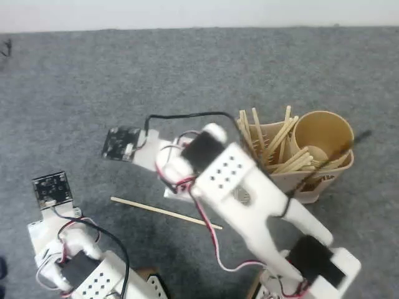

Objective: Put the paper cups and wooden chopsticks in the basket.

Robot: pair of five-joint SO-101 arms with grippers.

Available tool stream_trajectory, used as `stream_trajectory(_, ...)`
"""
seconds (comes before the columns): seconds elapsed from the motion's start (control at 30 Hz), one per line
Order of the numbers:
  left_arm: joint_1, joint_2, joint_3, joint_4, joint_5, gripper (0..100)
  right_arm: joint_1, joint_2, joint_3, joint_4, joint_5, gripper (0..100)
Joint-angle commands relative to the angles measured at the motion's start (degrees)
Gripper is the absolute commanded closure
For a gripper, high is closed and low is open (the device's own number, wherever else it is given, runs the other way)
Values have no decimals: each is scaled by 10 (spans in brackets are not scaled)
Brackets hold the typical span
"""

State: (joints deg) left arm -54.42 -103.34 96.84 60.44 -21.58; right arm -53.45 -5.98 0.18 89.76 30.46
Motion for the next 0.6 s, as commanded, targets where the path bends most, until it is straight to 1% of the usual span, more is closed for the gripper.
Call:
stream_trajectory(0.0,-48,-11,-4,13,-33,855,-41,12,64,-80,-18,768)
stream_trajectory(0.1,-102,-11,-4,40,-78,855,-65,13,152,-181,-54,768)
stream_trajectory(0.2,-185,-11,-4,37,-97,855,-65,13,202,-240,-62,768)
stream_trajectory(0.33,-300,-11,-4,14,-97,855,-64,15,222,-254,-62,768)
stream_trajectory(0.47,-423,-11,-4,14,-94,855,-63,19,222,-255,-62,768)
stream_trajectory(0.57,-483,-11,-4,16,-93,855,-65,19,222,-255,-62,768)
